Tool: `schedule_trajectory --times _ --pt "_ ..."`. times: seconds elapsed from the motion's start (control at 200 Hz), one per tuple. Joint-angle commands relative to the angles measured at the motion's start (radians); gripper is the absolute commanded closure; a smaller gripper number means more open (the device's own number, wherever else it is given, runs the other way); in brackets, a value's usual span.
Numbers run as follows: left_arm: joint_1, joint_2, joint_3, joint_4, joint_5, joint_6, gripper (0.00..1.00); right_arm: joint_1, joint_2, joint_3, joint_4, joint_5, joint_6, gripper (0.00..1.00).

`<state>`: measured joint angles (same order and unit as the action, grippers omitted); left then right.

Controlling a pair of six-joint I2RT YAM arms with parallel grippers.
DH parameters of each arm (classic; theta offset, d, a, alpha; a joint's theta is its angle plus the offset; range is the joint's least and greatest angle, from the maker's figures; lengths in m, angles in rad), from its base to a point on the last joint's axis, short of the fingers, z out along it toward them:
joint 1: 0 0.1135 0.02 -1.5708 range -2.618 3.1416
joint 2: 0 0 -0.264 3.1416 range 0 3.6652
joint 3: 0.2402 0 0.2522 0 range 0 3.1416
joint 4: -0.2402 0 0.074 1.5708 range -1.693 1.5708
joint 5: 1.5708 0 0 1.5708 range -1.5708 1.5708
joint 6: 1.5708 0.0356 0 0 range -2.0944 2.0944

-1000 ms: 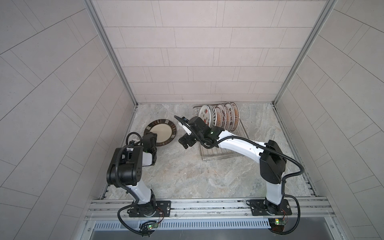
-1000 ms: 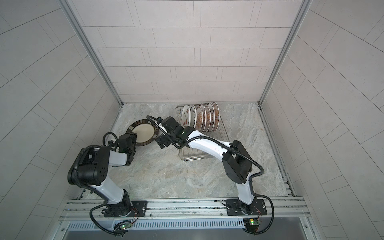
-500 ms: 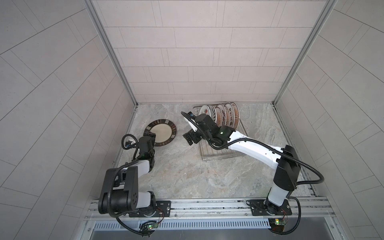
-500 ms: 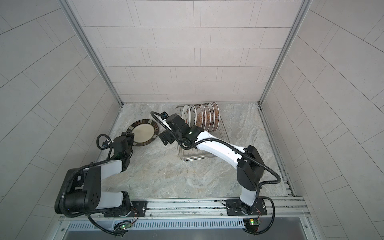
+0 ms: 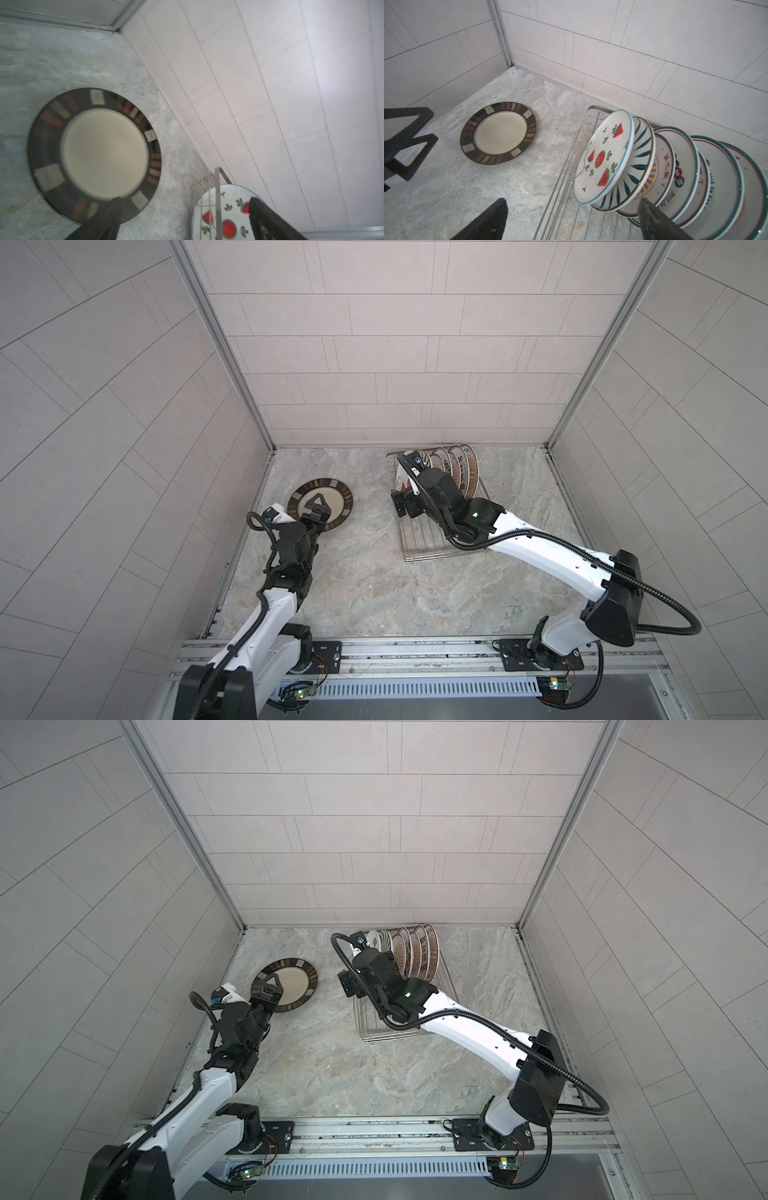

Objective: Unload the plates from the dish rack
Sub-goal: 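Reach the right gripper to the watermelon plate in the rack while the left gripper rises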

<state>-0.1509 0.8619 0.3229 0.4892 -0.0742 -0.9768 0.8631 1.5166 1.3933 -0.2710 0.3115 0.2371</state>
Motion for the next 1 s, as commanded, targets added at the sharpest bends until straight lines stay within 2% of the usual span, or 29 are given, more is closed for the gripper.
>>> schedule_trajectory --times 0.0,0.11,0.175,0.25,0.38,0.49,0.631,0.671,0.766,0.996 --pt "-0.066 -0.045 0.010 0.006 0.062 0.205 0.00 -0.017 -0.046 -0.023 0.012 0.071 -0.014 0.00" --pt "-0.086 -0.043 0.002 0.114 0.236 0.247 0.00 -0.034 -0.073 -0.066 0.048 0.072 -0.016 0.00" --pt "-0.102 -0.035 0.017 0.140 0.328 0.247 0.00 -0.061 -0.078 -0.073 0.047 0.029 0.003 0.00" --pt "-0.144 -0.035 0.034 0.135 0.353 0.285 0.00 -0.090 -0.070 -0.071 0.047 -0.026 0.025 0.00" --pt "-0.241 -0.058 0.075 0.043 0.316 0.368 0.00 -0.129 -0.035 -0.051 0.042 -0.097 0.057 0.04" --pt "-0.320 -0.019 0.117 0.044 0.461 0.467 0.00 -0.148 0.005 -0.017 0.029 -0.109 0.072 0.12" --pt "-0.366 -0.011 0.118 0.035 0.361 0.486 0.00 -0.216 0.070 0.028 0.031 -0.226 0.136 0.23" --pt "-0.366 -0.006 0.118 0.042 0.364 0.477 0.00 -0.232 0.092 0.049 0.021 -0.257 0.155 0.27" --pt "-0.387 0.016 0.120 0.066 0.367 0.451 0.00 -0.233 0.141 0.103 -0.025 -0.211 0.151 0.30" --pt "-0.459 0.080 0.115 0.121 0.346 0.463 0.00 -0.237 0.214 0.165 -0.049 -0.204 0.148 0.43"
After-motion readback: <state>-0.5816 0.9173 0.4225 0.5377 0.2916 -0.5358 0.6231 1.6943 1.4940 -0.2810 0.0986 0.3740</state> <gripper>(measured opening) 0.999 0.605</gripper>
